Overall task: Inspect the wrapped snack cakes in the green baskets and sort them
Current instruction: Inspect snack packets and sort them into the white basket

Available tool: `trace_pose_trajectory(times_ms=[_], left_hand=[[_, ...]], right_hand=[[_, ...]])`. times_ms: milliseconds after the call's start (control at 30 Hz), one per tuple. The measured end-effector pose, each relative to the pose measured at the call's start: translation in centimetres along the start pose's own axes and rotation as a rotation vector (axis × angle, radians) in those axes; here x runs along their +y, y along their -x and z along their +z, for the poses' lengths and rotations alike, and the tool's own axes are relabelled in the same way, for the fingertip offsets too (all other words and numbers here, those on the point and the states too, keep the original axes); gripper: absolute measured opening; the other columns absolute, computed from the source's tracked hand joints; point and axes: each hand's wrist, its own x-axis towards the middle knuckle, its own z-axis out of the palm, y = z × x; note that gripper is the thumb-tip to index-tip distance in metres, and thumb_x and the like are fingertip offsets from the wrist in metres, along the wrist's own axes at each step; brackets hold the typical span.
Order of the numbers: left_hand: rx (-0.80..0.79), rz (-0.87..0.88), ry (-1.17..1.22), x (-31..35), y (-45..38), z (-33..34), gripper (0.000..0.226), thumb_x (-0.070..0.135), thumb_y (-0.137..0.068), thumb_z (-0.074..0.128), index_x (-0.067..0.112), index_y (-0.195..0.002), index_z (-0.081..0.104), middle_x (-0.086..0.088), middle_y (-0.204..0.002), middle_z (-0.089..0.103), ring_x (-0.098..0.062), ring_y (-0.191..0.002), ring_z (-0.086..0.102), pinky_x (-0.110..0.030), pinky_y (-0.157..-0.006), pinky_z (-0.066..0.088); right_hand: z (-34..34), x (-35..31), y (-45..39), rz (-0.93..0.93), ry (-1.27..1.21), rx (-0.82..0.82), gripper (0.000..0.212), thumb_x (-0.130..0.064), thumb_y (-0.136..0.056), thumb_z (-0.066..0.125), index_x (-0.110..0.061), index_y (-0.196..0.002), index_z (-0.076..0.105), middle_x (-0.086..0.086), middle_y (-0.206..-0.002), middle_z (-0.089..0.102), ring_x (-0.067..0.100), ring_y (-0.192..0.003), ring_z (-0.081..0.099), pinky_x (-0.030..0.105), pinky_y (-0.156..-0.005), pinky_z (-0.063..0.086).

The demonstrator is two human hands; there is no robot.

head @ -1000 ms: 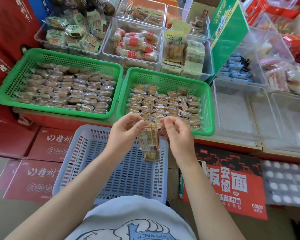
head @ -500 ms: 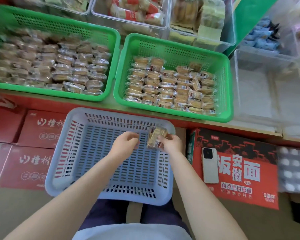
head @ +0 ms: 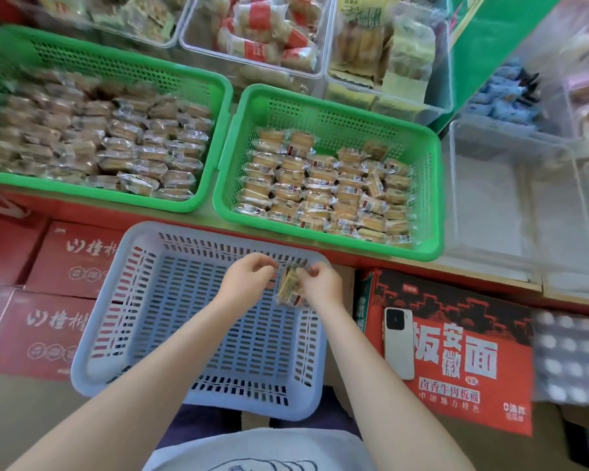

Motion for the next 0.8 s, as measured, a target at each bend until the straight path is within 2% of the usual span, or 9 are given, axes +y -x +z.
trace_pose_trajectory(times_ms=[67,167,267,333,433,567,633,700,800], left_hand=[[0.089,0.139,-0.075,1.4,0.0,0.0,0.018,0.016,-0.101,0.051,0.023,-0.102,0.067,0.005,-0.098,0.069,-0.012,-0.089,0.066,-0.037,-0.081,0.055],[0.309,0.428,-0.298,2.9,-0.2,-0.7,0.018,0.01,-0.096,0.055,0.012,-0.107,0.068,0.0,-0.103,0.064,-0.02,-0.097,0.058,-0.035,-0.08,0.045],[0.374,0.631,-0.669,3.0,-1.9,-1.7,0.035,0.009,-0.09,0.062,0.004,-0.125,0.063,-0.016,-0.134,0.058,-0.035,-0.128,0.052,-0.047,-0.108,0.041],[0.263,0.592,-0.886,3.0,-2.9,-2.6,0.051,0.021,-0.094,0.056,0.01,-0.144,0.049,-0.015,-0.158,0.036,-0.032,-0.151,0.026,-0.048,-0.126,0.014],[0.134,0.488,-1.099,2.6,-3.9,-3.6,0.068,0.041,-0.1,0.043,0.019,-0.16,0.019,-0.005,-0.168,0.015,-0.022,-0.156,0.004,-0.043,-0.126,-0.008],[0.107,0.469,-1.163,3.2,-4.7,-4.3,0.07,0.048,-0.099,0.044,0.023,-0.16,0.019,-0.003,-0.167,0.021,-0.021,-0.154,0.014,-0.043,-0.126,-0.006],[0.091,0.468,-1.179,3.5,-5.0,-4.5,0.07,0.05,-0.098,0.046,0.025,-0.159,0.021,-0.003,-0.166,0.022,-0.021,-0.153,0.017,-0.043,-0.126,-0.004],[0.078,0.463,-1.177,3.8,-5.2,-4.7,0.069,0.049,-0.098,0.048,0.026,-0.158,0.023,-0.003,-0.166,0.023,-0.022,-0.152,0.019,-0.042,-0.126,-0.003],[0.081,0.468,-1.151,4.0,-5.2,-4.7,0.066,0.047,-0.097,0.048,0.026,-0.156,0.027,-0.004,-0.163,0.028,-0.023,-0.151,0.022,-0.042,-0.126,-0.002]], right_hand=[[-2.0,-2.0,0.5,-0.084,0.016,-0.104,0.023,-0.036,-0.096,0.063,-0.018,-0.082,0.054,0.005,-0.09,0.068,0.023,-0.08,0.07,0.044,-0.078,0.059],[-5.8,-5.6,1.5,-0.235,0.052,-0.213,0.028,-0.038,-0.096,0.063,-0.011,-0.087,0.062,0.009,-0.086,0.073,0.021,-0.076,0.072,0.043,-0.077,0.061],[-9.0,-8.7,1.7,-0.306,-0.023,-0.158,0.022,-0.029,-0.098,0.06,-0.009,-0.089,0.062,0.006,-0.084,0.072,0.014,-0.069,0.069,0.04,-0.075,0.06],[-9.8,-10.1,0.8,-0.322,-0.011,-0.09,0.017,-0.024,-0.098,0.059,-0.009,-0.092,0.062,0.006,-0.087,0.071,0.016,-0.072,0.069,0.042,-0.078,0.061],[-9.1,-11.4,-1.0,-0.327,0.075,-0.065,0.012,-0.02,-0.097,0.057,-0.011,-0.096,0.065,0.004,-0.091,0.07,0.023,-0.084,0.069,0.041,-0.08,0.059],[-6.6,-12.1,-3.3,-0.333,0.27,-0.111,0.013,-0.016,-0.097,0.058,-0.014,-0.103,0.07,0.001,-0.102,0.067,0.02,-0.095,0.062,0.03,-0.077,0.047],[-5.7,-12.2,-4.3,-0.304,0.374,-0.097,0.015,-0.015,-0.096,0.06,-0.011,-0.103,0.072,0.003,-0.104,0.069,0.02,-0.092,0.062,0.029,-0.072,0.045],[-5.3,-12.5,-4.8,-0.282,0.499,-0.095,0.011,-0.022,-0.092,0.068,-0.011,-0.092,0.071,0.002,-0.09,0.067,0.019,-0.082,0.061,0.027,-0.062,0.043],[-5.3,-13.2,-4.8,-0.313,0.638,-0.094,0.024,-0.032,-0.09,0.073,-0.011,-0.083,0.064,0.001,-0.077,0.062,0.015,-0.068,0.055,0.027,-0.054,0.039]])
